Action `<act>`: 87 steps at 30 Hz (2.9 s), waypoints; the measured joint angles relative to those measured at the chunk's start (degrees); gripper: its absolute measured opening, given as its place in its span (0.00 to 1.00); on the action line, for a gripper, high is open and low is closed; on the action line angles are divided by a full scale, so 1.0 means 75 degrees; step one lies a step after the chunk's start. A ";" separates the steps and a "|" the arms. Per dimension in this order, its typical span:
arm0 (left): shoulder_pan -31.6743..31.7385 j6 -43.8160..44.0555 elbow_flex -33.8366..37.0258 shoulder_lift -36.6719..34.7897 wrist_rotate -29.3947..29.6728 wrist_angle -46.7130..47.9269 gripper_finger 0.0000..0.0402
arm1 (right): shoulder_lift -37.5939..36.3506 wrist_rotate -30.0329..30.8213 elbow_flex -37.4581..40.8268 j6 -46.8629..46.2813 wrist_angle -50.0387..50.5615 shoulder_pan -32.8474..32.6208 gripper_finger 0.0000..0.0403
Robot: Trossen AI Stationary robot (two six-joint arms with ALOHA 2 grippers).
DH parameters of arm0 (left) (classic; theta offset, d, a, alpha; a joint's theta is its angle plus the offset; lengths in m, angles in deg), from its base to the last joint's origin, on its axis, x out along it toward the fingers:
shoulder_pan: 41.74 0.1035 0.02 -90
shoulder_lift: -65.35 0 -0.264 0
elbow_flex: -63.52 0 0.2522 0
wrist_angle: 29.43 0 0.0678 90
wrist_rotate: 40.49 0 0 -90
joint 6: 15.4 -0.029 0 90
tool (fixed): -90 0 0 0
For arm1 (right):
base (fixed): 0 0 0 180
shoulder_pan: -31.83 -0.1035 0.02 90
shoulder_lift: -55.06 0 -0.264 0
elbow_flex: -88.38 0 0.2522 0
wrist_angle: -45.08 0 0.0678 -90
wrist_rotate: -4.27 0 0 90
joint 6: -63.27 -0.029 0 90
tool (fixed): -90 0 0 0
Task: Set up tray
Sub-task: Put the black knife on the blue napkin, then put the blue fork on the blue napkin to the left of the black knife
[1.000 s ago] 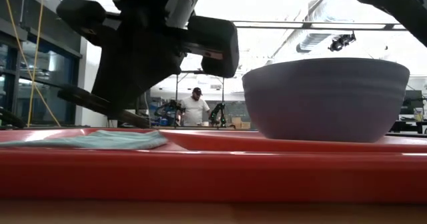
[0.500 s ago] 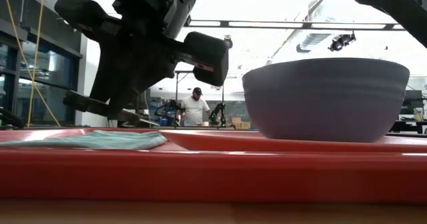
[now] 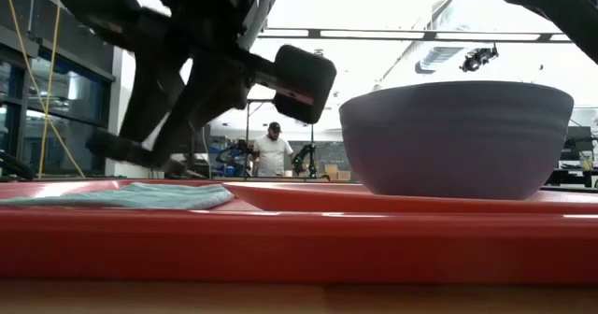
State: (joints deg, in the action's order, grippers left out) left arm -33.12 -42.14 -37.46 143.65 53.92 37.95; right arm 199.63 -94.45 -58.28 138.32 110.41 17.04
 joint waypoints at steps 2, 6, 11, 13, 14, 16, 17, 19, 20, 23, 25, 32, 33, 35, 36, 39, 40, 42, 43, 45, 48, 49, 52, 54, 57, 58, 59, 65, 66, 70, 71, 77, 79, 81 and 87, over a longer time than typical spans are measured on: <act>0.0000 0.0000 0.0000 0.0000 0.0000 0.0003 0.21 | 0.0067 0.0002 0.0000 0.0003 0.0035 -0.0002 0.08; 0.0000 0.0000 0.0000 0.0000 0.0003 0.0011 0.21 | 0.0228 -0.0051 0.0000 -0.0044 0.0123 0.0013 0.08; 0.0000 0.0000 -0.0006 0.0000 0.0006 0.0053 0.21 | 0.0367 0.0026 0.0003 -0.0052 0.0085 0.0010 0.08; 0.0000 0.0000 -0.0006 0.0000 0.0006 0.0074 0.21 | 0.0368 -0.0016 0.0003 -0.0072 0.0052 0.0010 0.08; 0.0000 0.0000 -0.0006 0.0000 0.0006 0.0069 0.21 | 0.0368 -0.0032 0.0003 -0.0079 -0.0007 0.0011 0.09; 0.0000 -0.0003 -0.0006 0.0000 0.0006 0.0078 0.21 | 0.0371 -0.0032 0.0003 -0.0177 -0.0146 0.0010 0.14; 0.0000 -0.0001 -0.0006 0.0000 0.0004 0.0073 0.21 | 0.0374 -0.0018 0.0003 -0.0306 -0.0247 0.0021 0.17; 0.0000 0.0000 -0.0006 0.0000 0.0000 0.0079 0.21 | 0.0374 0.0004 0.0003 -0.0634 -0.0451 0.0037 0.23; 0.0000 0.0000 -0.0006 0.0000 -0.0002 0.0079 0.21 | 0.0374 0.0008 0.0003 -0.0757 -0.0491 0.0052 0.26; 0.0000 -0.0001 -0.0006 0.0000 -0.0035 0.0131 0.21 | 0.0376 0.0062 0.0003 -0.0969 -0.0495 0.0078 0.32; 0.0000 -0.0002 -0.0006 0.0000 -0.0035 0.0158 0.21 | 0.0376 0.0119 0.0003 -0.1046 -0.0483 0.0085 0.34; 0.0000 -0.0001 -0.0006 0.0000 -0.0041 0.0201 0.21 | 0.0373 0.0527 0.0003 -0.1393 -0.0381 0.0080 0.36; 0.0000 0.0000 -0.0006 0.0000 -0.0044 0.0200 0.21 | 0.0354 0.0588 0.0006 -0.1416 -0.0335 0.0080 0.36; 0.0000 0.0000 -0.0006 0.0000 -0.0058 0.0192 0.21 | 0.0309 0.0632 0.0006 -0.1419 -0.0305 0.0080 0.36; 0.0000 0.0000 -0.0006 0.0000 -0.0061 0.0192 0.21 | 0.0251 0.0630 0.0003 -0.1426 -0.0249 0.0080 0.36; 0.0000 0.0000 -0.0006 0.0000 -0.0061 0.0184 0.21 | 0.0062 0.0640 -0.0010 -0.1567 -0.0207 0.0082 0.36; 0.0000 0.0000 -0.0006 0.0000 -0.0060 0.0187 0.21 | 0.0007 0.0656 -0.0017 -0.1622 -0.0161 0.0082 0.36; 0.0000 0.0000 -0.0006 0.0000 -0.0061 0.0181 0.21 | -0.0121 0.0773 -0.0017 -0.1718 0.0011 0.0080 0.36; 0.0000 0.0000 -0.0006 0.0000 -0.0058 0.0175 0.21 | -0.0192 0.0814 -0.0015 -0.1760 0.0090 0.0080 0.36; 0.0000 0.0000 -0.0006 0.0000 -0.0058 0.0088 0.21 | -0.0388 0.0933 -0.0015 -0.1840 0.0191 0.0080 0.36; 0.0000 0.0004 -0.0006 0.0000 -0.0058 -0.0056 0.21 | -0.0789 0.1172 -0.0015 -0.2213 0.0353 0.0080 0.36; 0.0000 0.0005 -0.0006 0.0000 -0.0058 -0.0067 0.21 | -0.0918 0.1209 -0.0018 -0.2413 0.0387 0.0083 0.36; 0.0000 0.0005 -0.0006 0.0000 -0.0055 -0.0128 0.21 | -0.1321 0.1381 -0.0020 -0.3237 0.0596 0.0152 0.37; 0.0000 0.0003 -0.0006 0.0000 0.0072 -0.0182 0.21 | -0.1612 0.1468 -0.0020 -0.3906 0.0753 0.0226 0.36; 0.0000 0.0029 -0.0006 -0.0037 0.0454 -0.0196 0.21 | -0.2022 0.1526 -0.0025 -0.5066 0.1195 0.0372 0.36; 0.0003 0.0034 -0.0006 -0.0082 0.0594 -0.0197 0.21 | -0.2120 0.1523 -0.0029 -0.5422 0.1400 0.0424 0.36; 0.0003 0.0056 -0.0006 -0.0149 0.0797 -0.0200 0.21 | -0.2206 0.1520 -0.0029 -0.5752 0.1662 0.0476 0.36; 0.0006 0.0236 -0.0006 -0.0924 0.2560 -0.0593 0.21 | -0.2617 0.1141 -0.0020 -0.7297 0.3043 0.0820 0.36; 0.0006 0.0291 -0.0006 -0.1089 0.2853 -0.0640 0.21 | -0.2626 0.1109 -0.0020 -0.7456 0.3201 0.0884 0.36; 0.0008 0.0391 -0.0012 -0.1684 0.3609 -0.0592 0.21 | -0.2633 0.1109 -0.0017 -0.7863 0.3733 0.1155 0.36; 0.0006 0.0413 -0.0015 -0.1799 0.3752 -0.0544 0.21 | -0.2638 0.1108 -0.0017 -0.7922 0.3842 0.1242 0.36; 0.0004 0.1568 -0.0009 -0.2545 0.4473 0.1545 0.21 | -0.2793 0.0621 -0.0012 -0.7781 0.4323 0.1885 0.36; 0.0003 0.2020 -0.0001 -0.2758 0.4565 0.2157 0.21 | -0.3023 0.0195 -0.0012 -0.7591 0.4347 0.2114 0.36; 0.0000 0.2244 -0.0002 -0.3026 0.4654 0.2635 0.21 | -0.3307 -0.0079 -0.0015 -0.7388 0.4319 0.2336 0.36; 0.0000 0.2522 0.0486 -0.3923 0.4603 0.2789 0.21 | -0.4344 -0.0026 -0.0016 -0.7373 0.3925 0.3158 0.36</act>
State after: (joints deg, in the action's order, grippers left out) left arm -33.12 -23.22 -33.81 114.23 88.44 58.87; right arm 167.05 -94.65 -58.40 83.02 139.84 40.73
